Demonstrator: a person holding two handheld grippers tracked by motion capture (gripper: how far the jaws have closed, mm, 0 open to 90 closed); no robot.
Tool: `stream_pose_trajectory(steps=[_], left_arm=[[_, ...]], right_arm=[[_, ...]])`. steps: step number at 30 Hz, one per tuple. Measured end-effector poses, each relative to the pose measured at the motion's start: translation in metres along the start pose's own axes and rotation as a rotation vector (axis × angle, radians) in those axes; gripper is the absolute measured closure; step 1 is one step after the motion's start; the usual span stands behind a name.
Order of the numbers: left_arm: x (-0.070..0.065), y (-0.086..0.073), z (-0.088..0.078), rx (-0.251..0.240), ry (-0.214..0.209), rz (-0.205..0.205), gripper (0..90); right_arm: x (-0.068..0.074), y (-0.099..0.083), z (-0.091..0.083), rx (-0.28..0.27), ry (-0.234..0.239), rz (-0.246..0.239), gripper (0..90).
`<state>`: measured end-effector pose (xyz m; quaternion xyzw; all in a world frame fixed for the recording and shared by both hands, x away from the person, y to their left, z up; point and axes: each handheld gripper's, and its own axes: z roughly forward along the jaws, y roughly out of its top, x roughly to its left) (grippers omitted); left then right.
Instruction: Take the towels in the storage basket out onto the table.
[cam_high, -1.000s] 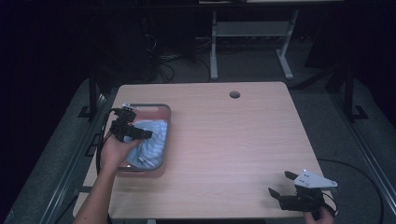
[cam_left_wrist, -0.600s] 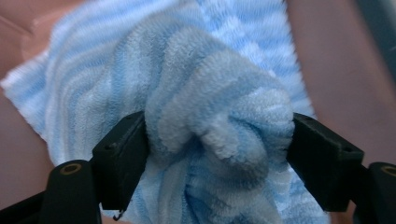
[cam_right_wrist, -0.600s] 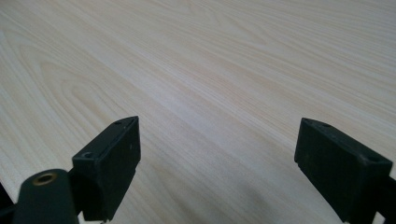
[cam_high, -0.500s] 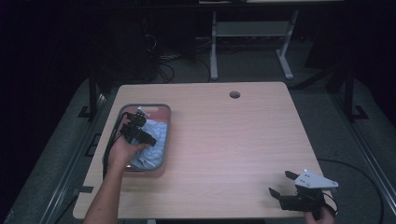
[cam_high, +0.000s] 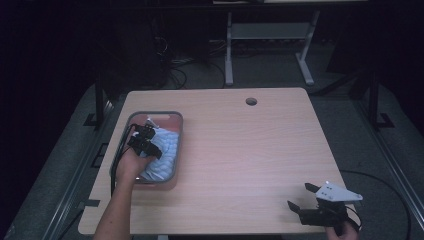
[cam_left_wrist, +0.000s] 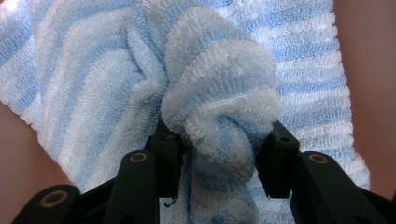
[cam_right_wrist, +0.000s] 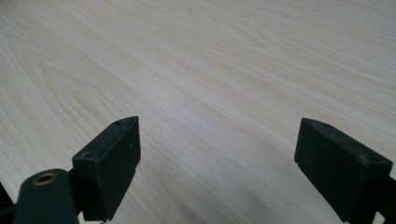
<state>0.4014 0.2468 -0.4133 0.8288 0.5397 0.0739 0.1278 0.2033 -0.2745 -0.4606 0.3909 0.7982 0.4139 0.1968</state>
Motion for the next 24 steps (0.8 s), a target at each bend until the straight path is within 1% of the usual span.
stream_pose_trajectory(steps=[4, 6, 13, 17, 18, 20, 21, 24], left_arm=[[-0.002, 0.001, 0.001, 0.002, 0.011, -0.004, 59.6], [-0.002, 0.001, -0.001, 0.0, 0.008, -0.008, 60.4], [0.001, -0.001, -0.004, -0.003, -0.011, -0.025, 63.7], [0.003, -0.003, -0.008, -0.016, -0.034, -0.036, 64.3], [0.004, -0.004, -0.01, -0.014, -0.032, -0.034, 64.3], [0.005, -0.007, -0.013, -0.027, -0.032, -0.037, 64.5], [0.006, -0.008, -0.016, -0.031, -0.039, -0.035, 64.6], [0.007, -0.011, -0.024, -0.07, -0.066, -0.053, 64.8]], right_arm=[[0.0, 0.001, 0.0, 0.0, 0.002, 0.0, 13.7], [0.0, 0.0, 0.0, -0.001, -0.001, 0.007, 13.7], [0.0, 0.002, 0.0, -0.006, 0.0, 0.004, 13.7], [0.0, 0.001, 0.0, -0.012, -0.002, 0.007, 13.7], [0.0, 0.001, 0.0, -0.013, -0.006, 0.0, 13.8], [0.001, 0.002, -0.001, -0.013, -0.007, 0.007, 13.7], [0.001, 0.002, -0.001, -0.017, -0.006, 0.003, 13.7], [0.001, 0.002, -0.001, -0.021, -0.006, 0.005, 13.8]])
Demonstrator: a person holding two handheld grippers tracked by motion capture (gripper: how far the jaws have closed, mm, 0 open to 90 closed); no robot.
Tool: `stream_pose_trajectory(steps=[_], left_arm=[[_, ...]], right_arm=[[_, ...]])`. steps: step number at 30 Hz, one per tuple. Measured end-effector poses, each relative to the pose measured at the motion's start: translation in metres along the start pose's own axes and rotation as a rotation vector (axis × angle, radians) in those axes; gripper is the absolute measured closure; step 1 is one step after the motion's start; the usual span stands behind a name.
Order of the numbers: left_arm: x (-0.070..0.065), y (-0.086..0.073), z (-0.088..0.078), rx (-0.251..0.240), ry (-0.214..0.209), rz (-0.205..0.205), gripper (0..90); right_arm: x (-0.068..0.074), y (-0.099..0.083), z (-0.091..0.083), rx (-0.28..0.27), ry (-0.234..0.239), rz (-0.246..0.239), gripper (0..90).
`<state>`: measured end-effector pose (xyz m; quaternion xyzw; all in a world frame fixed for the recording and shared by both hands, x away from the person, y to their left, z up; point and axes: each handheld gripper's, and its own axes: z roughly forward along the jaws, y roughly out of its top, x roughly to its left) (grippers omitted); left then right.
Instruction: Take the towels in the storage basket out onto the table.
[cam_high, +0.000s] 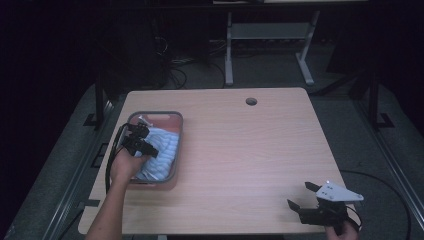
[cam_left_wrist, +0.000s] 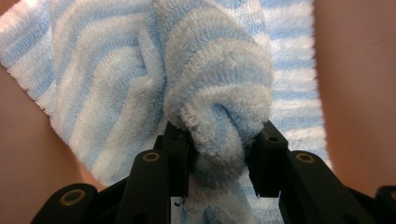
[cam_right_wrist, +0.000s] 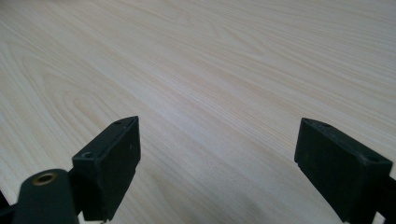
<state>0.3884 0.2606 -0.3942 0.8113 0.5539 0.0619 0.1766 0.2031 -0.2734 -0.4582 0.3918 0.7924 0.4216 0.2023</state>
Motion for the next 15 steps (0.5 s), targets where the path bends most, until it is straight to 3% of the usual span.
stream_pose_trajectory(steps=[5, 8, 15], left_arm=[[0.003, -0.006, -0.014, -0.053, -0.033, -0.01, 65.0], [0.008, -0.009, -0.019, -0.071, -0.084, -0.024, 64.9], [0.013, -0.014, -0.032, -0.129, -0.143, -0.052, 64.9]], right_arm=[[0.001, 0.0, 0.001, 0.003, 0.0, 0.001, 13.7], [0.001, 0.001, 0.001, 0.004, -0.005, 0.0, 13.7], [0.003, 0.001, 0.001, 0.006, -0.014, 0.002, 13.8]])
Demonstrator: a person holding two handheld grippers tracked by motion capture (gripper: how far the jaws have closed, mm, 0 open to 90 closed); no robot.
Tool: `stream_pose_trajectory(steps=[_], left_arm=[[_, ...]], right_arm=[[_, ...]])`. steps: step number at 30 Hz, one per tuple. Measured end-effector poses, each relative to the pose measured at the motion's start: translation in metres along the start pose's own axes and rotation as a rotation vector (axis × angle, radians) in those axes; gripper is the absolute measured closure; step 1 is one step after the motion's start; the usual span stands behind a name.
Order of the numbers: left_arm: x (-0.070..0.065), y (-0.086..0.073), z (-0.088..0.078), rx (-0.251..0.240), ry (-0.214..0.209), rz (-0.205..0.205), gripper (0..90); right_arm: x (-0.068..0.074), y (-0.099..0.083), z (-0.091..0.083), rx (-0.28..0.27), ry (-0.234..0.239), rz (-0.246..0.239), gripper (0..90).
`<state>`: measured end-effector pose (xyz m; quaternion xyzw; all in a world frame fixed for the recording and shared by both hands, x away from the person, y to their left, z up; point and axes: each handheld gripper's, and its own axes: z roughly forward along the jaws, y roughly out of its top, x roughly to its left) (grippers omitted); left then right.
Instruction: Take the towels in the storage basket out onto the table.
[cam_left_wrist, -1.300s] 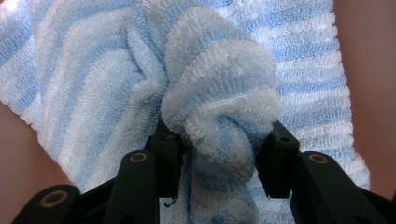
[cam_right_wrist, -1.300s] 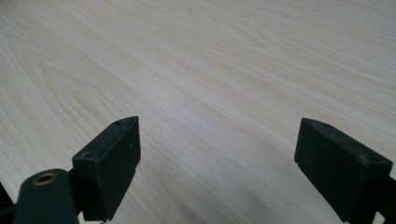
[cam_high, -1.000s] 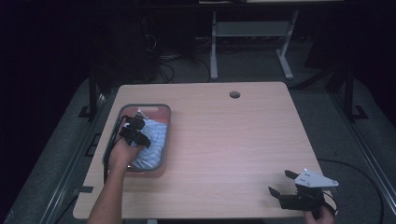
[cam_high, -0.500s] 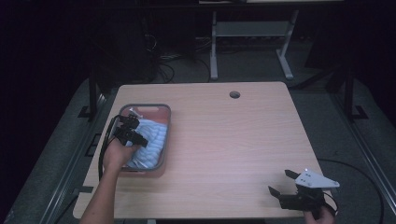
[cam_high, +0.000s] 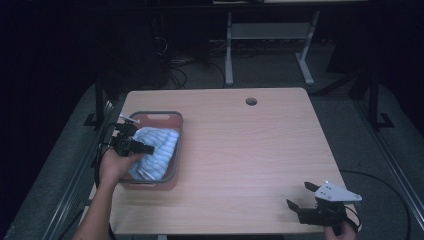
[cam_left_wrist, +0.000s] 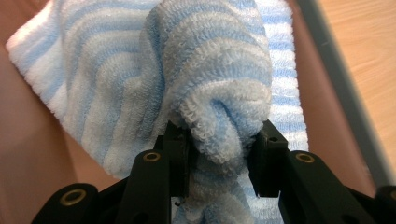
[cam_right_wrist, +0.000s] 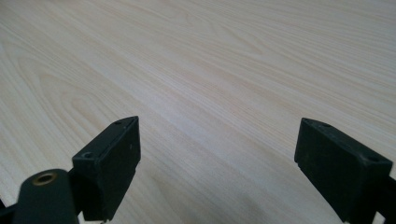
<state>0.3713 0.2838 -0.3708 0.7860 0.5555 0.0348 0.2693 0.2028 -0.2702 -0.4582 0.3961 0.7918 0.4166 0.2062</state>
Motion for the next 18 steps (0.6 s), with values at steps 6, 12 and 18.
stream_pose_trajectory(steps=[6, 12, 18], left_arm=[[0.002, -0.001, -0.012, -0.021, -0.003, -0.001, 64.9], [-0.001, 0.001, -0.029, -0.062, -0.008, -0.001, 65.0], [-0.002, 0.004, -0.045, -0.102, -0.014, -0.011, 65.0]], right_arm=[[-0.001, 0.0, 0.0, -0.006, 0.0, 0.006, 13.7], [-0.002, 0.001, -0.001, -0.011, -0.003, 0.002, 13.7], [-0.005, 0.0, -0.003, -0.013, -0.013, 0.016, 13.8]])
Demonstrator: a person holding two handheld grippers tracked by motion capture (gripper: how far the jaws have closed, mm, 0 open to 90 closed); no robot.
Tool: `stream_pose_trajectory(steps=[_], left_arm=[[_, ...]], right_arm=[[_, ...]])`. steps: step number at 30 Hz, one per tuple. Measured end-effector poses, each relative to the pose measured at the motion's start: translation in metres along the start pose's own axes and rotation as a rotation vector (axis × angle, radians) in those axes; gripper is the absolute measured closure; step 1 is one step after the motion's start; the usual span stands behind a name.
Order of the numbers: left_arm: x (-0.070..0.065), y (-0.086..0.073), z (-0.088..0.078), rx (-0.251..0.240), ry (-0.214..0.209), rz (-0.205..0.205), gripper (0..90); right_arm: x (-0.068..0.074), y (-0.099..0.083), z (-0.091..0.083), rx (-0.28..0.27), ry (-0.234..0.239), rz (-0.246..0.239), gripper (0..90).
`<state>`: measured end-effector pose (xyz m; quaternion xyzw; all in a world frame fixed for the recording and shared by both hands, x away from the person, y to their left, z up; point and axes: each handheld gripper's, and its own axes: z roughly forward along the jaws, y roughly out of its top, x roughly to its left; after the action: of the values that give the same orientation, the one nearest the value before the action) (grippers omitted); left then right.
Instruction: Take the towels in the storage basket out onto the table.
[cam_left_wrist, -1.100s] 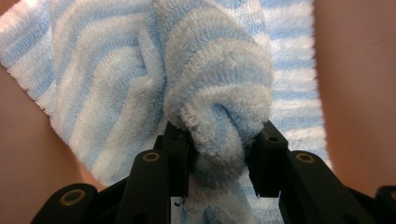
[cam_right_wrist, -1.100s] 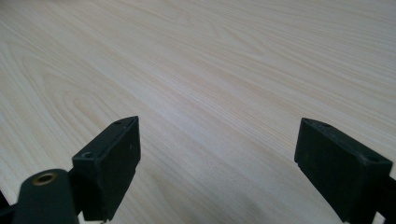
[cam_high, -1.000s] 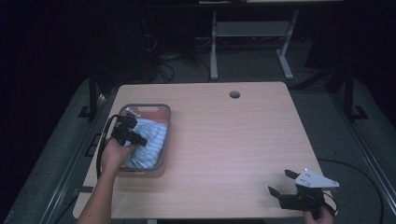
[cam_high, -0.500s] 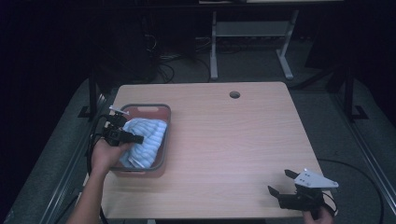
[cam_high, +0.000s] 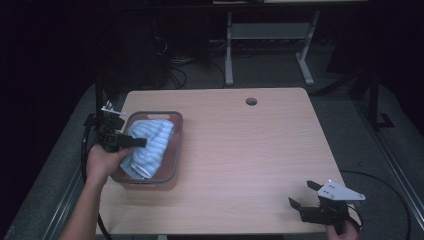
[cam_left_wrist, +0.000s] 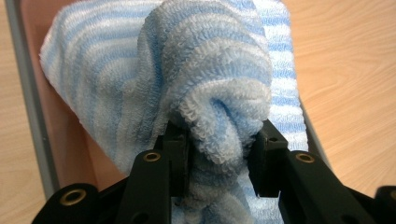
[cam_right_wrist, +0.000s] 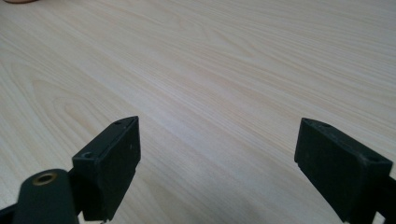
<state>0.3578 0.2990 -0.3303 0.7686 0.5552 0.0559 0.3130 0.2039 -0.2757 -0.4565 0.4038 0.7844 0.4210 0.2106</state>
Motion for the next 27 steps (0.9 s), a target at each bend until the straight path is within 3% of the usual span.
stream_pose_trajectory(steps=[10, 27], left_arm=[[-0.006, 0.008, -0.015, -0.033, -0.001, -0.001, 64.9], [-0.036, 0.036, -0.036, -0.063, -0.021, 0.046, 64.9]], right_arm=[[0.0, 0.0, 0.002, 0.004, 0.001, -0.001, 13.7], [-0.003, 0.0, 0.001, 0.0, 0.0, 0.006, 13.7]])
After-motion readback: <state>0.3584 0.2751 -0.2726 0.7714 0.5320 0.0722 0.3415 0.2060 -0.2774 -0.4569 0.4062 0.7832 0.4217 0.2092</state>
